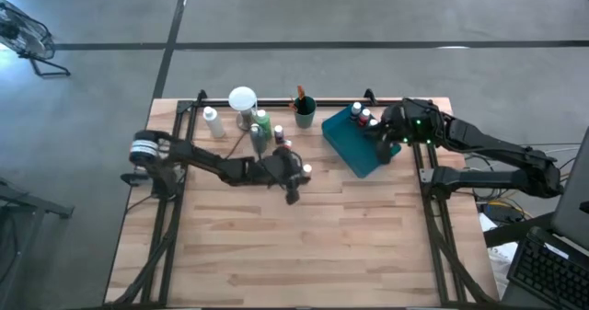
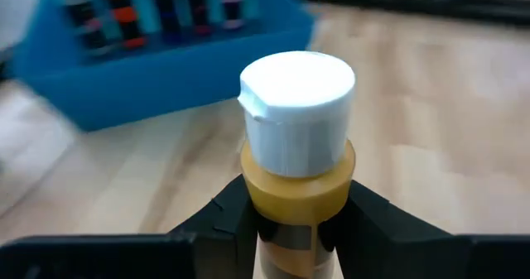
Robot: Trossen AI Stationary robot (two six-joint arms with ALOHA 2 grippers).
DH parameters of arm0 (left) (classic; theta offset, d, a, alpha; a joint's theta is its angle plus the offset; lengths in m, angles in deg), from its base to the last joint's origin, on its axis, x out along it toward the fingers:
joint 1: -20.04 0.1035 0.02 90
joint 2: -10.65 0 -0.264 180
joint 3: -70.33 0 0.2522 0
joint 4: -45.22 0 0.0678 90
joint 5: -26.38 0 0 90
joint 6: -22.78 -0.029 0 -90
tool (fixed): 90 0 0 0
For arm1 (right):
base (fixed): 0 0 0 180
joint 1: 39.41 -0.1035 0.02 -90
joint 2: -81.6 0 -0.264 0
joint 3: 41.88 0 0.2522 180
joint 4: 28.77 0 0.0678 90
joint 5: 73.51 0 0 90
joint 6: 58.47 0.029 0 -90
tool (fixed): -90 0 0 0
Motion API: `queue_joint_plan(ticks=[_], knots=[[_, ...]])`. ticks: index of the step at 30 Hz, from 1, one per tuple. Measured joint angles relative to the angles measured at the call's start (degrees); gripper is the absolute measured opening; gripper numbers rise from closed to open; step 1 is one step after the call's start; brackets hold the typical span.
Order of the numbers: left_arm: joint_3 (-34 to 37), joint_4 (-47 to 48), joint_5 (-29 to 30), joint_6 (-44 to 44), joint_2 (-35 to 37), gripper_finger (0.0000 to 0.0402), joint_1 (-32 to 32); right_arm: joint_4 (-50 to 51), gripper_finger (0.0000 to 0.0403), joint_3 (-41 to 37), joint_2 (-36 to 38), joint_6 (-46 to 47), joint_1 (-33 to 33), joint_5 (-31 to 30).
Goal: Pick & Place Paint Supplies
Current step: Put the yellow paint bottle into the blue bin
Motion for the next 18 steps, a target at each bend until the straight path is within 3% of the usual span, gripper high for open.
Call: queue_joint_plan(ticks=[4,8,18], knots=[[-0.65,8.02,-10.46,-0.01,5.17,0.0121,2.64,-3.13,0.0078,-0.02,-2.49,0.17,-2.40,3.88],[-2.76,17.94,-16.23,-0.24,8.53,0.0121,4.88,-7.97,0.0094,0.05,-6.64,-0.63,-5.29,7.38],[-10.38,32.94,-18.16,-4.09,10.23,0.0120,5.60,-7.56,0.0152,8.45,-18.44,-2.68,-10.39,8.62]])
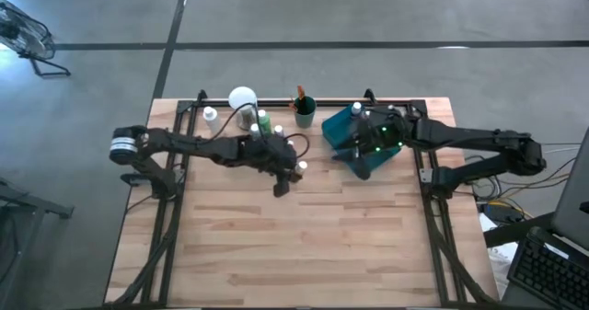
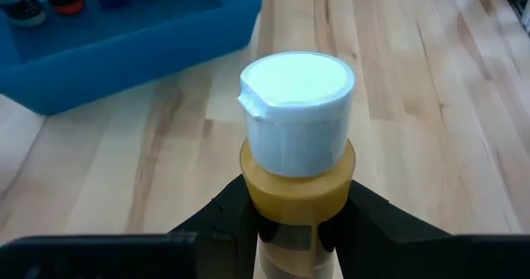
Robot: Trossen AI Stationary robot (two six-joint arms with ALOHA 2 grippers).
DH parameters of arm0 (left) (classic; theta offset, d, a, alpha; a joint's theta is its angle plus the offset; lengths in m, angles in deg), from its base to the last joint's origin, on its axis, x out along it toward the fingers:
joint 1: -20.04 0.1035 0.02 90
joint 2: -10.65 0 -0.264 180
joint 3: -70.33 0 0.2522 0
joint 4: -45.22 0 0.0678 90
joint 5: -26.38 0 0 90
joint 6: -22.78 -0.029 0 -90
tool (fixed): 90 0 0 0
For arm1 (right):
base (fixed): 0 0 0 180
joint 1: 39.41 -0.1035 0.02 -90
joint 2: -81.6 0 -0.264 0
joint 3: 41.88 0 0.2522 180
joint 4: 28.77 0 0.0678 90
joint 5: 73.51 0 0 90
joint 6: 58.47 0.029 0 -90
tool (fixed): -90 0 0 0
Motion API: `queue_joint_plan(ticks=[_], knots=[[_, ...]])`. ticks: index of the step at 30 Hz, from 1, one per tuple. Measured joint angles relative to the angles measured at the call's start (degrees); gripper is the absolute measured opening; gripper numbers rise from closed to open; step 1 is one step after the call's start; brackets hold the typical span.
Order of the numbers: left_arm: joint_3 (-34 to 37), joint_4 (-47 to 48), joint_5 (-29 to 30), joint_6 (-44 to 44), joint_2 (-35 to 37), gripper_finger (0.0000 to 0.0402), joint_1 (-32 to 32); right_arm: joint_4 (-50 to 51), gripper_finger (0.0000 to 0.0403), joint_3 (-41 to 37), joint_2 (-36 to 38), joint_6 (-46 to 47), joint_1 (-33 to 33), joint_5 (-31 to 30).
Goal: Pick & Place Paint Supplies
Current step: Put the yellow paint bottle into the blue bin
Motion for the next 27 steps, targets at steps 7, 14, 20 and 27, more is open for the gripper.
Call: queue_joint_plan(ticks=[7,14,20,27], knots=[[-4.03,4.06,0.00,-3.47,-0.14,0.0120,0.07,1.23,0.0182,5.32,-6.66,-2.35,-3.75,0.09],[-7.36,4.78,0.02,-6.10,-0.18,0.0120,0.07,4.26,0.0189,9.80,-12.44,-4.89,-5.79,-0.17],[-8.43,5.12,-0.49,-6.85,-0.92,0.0119,0.07,6.07,0.0176,12.82,-15.80,-6.48,-5.85,-1.52],[-8.46,5.43,-1.42,-6.86,-1.34,0.0119,0.02,6.15,0.0179,15.15,-18.66,-7.42,-5.85,-2.12]])
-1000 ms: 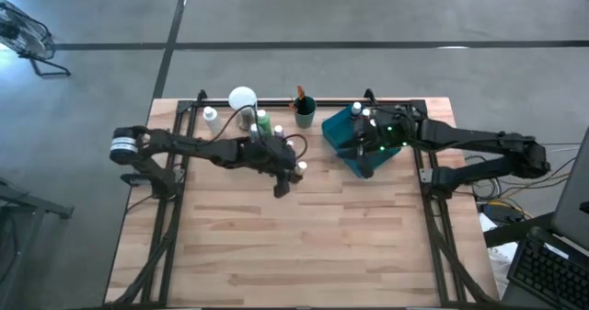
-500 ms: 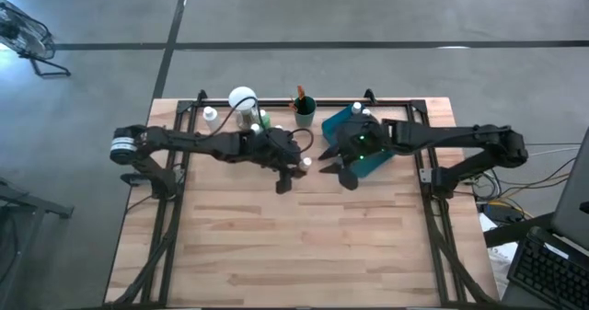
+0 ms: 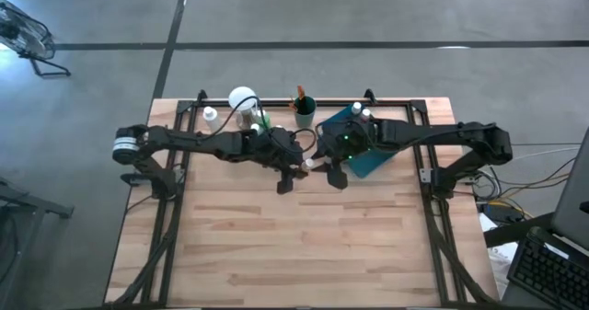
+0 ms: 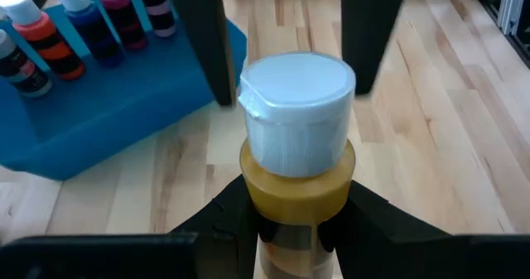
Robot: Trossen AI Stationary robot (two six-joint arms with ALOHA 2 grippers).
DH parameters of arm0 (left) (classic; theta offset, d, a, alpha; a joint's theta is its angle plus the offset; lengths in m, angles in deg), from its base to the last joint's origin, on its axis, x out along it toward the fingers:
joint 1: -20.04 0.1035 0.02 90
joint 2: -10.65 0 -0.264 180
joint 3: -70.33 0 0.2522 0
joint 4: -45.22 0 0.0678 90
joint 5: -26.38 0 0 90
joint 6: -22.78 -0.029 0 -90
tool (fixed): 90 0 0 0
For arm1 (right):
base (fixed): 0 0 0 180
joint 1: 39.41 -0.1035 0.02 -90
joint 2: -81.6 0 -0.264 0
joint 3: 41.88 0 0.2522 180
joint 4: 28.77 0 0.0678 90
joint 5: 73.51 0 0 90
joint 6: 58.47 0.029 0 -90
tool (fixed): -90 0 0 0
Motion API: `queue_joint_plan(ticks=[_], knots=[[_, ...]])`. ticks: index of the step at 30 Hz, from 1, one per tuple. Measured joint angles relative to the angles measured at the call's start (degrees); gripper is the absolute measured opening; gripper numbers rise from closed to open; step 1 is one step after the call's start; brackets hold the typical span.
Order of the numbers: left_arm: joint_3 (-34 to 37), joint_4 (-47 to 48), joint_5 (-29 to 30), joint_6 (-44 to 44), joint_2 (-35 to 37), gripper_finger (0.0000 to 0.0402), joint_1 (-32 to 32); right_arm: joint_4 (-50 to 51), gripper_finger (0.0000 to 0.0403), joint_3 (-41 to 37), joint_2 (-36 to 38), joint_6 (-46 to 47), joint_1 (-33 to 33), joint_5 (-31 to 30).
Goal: Pick & Place Paint Supplies
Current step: Put the yellow paint bottle into the blue bin
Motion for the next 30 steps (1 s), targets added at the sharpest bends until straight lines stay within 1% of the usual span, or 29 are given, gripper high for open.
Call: queue_joint_plan(ticks=[5,9,16,30], knots=[[0.00,0.00,0.00,-0.19,0.00,0.0119,0.00,-0.39,0.0193,1.44,-1.63,-1.45,0.00,-0.02],[0.00,0.02,-0.02,-0.47,0.00,0.0119,0.00,-0.85,0.0194,2.17,-1.66,-1.68,0.00,-0.02],[0.00,-0.17,-0.02,-0.50,0.00,0.0119,0.00,-0.76,0.0168,2.47,-1.93,-1.48,-0.01,0.02],[0.02,0.07,0.13,-0.95,0.00,0.0119,0.07,0.05,0.0116,4.43,-4.79,-2.30,-0.02,0.15]])
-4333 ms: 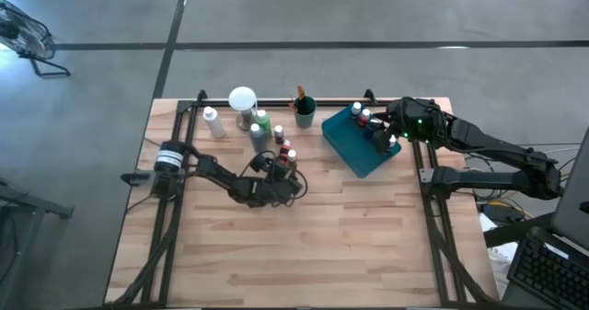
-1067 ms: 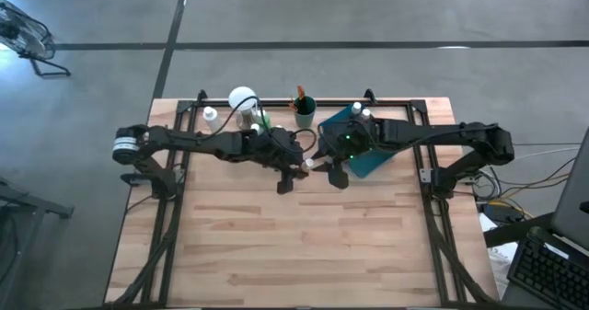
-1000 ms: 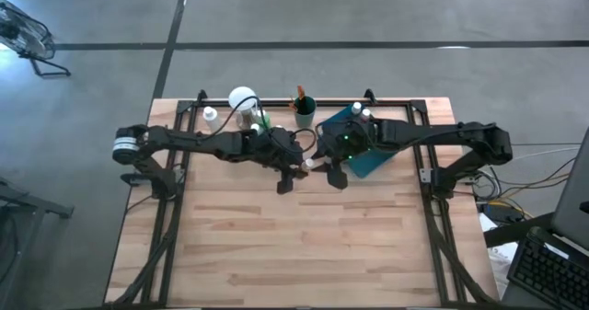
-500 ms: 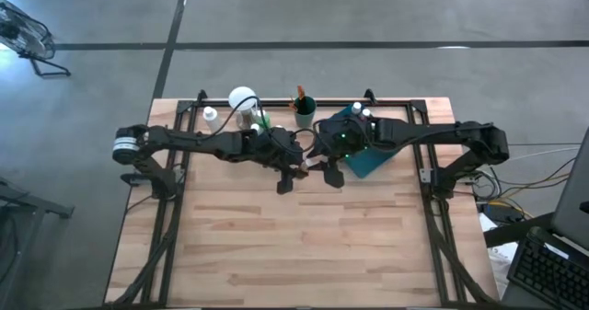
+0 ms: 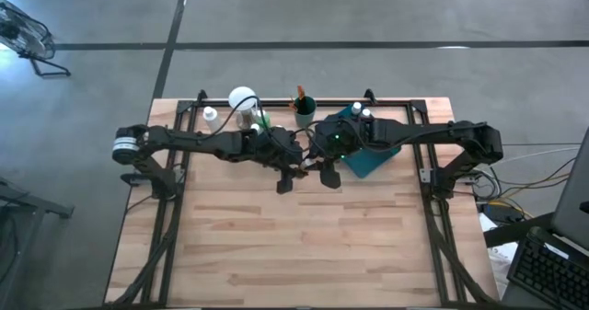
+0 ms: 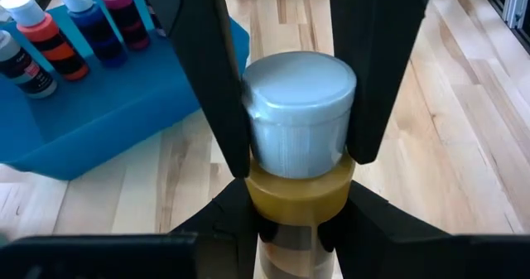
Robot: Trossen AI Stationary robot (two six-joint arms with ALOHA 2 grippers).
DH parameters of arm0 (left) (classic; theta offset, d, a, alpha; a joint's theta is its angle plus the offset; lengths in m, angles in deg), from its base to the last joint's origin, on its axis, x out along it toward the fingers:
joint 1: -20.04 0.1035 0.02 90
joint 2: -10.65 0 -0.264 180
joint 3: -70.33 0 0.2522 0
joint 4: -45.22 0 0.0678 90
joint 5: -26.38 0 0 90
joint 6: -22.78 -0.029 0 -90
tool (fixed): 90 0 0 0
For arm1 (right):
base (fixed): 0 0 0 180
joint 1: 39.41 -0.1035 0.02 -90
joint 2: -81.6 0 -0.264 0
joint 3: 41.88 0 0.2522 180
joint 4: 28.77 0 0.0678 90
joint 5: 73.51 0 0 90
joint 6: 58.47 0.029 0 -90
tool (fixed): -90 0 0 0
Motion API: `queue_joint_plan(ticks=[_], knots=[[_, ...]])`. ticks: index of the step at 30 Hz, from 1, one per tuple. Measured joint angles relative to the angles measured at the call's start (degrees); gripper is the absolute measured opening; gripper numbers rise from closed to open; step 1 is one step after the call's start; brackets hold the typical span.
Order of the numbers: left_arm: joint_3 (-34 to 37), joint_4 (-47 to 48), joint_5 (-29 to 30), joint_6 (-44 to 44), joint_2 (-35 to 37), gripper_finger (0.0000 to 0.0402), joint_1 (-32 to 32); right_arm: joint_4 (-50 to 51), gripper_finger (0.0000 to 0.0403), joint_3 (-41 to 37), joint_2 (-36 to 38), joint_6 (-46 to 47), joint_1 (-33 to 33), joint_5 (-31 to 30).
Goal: Pick & Place Paint Supplies
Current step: Put the yellow paint bottle into the blue bin
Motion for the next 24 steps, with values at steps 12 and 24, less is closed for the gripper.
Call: queue_joint_plan(ticks=[12,24], knots=[[0.00,-0.06,-0.11,-0.71,0.02,0.0173,-0.02,0.43,0.0116,0.02,0.33,0.49,0.00,-0.11],[0.02,4.54,11.35,-1.06,1.25,0.0212,-0.08,12.50,0.0116,0.04,6.32,0.87,0.20,-9.91]])
